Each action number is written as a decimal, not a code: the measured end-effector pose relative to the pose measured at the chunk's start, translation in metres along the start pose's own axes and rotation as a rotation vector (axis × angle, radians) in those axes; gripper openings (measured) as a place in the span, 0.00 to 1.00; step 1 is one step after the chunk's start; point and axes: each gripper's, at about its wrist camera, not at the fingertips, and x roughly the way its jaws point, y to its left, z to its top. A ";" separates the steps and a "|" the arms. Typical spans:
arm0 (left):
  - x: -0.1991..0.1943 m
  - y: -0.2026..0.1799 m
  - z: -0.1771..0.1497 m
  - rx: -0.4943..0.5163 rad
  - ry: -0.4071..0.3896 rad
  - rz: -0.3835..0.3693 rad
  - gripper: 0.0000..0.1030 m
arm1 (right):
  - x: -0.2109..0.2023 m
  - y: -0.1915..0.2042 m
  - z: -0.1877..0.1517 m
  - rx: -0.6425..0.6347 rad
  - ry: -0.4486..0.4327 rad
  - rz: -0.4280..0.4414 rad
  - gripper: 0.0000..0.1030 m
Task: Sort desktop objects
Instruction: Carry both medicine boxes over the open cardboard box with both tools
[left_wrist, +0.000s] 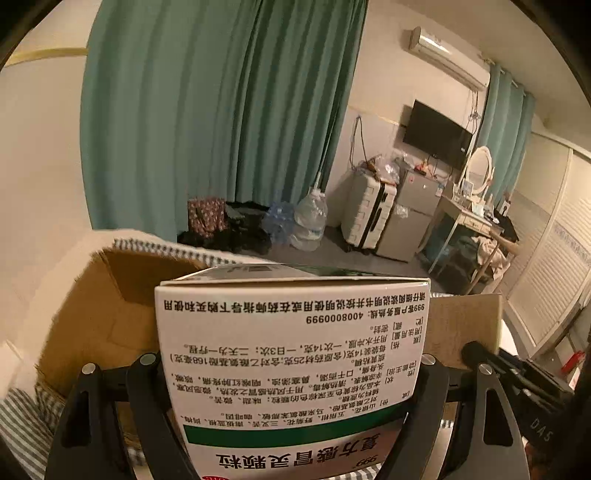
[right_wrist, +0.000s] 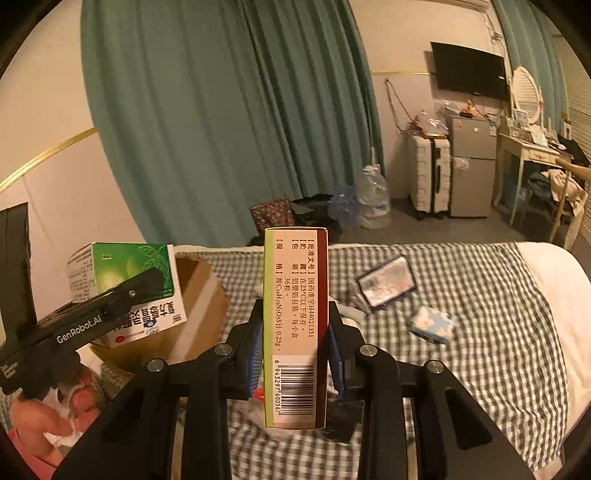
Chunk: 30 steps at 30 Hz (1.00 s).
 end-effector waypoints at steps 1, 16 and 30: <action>-0.004 0.007 0.005 0.005 -0.007 0.005 0.83 | 0.001 0.009 0.003 -0.004 -0.003 0.020 0.28; 0.001 0.135 0.016 -0.090 0.040 0.136 0.83 | 0.061 0.144 0.016 -0.139 0.060 0.229 0.28; 0.060 0.192 -0.023 -0.158 0.198 0.214 0.83 | 0.166 0.176 -0.016 -0.141 0.252 0.278 0.28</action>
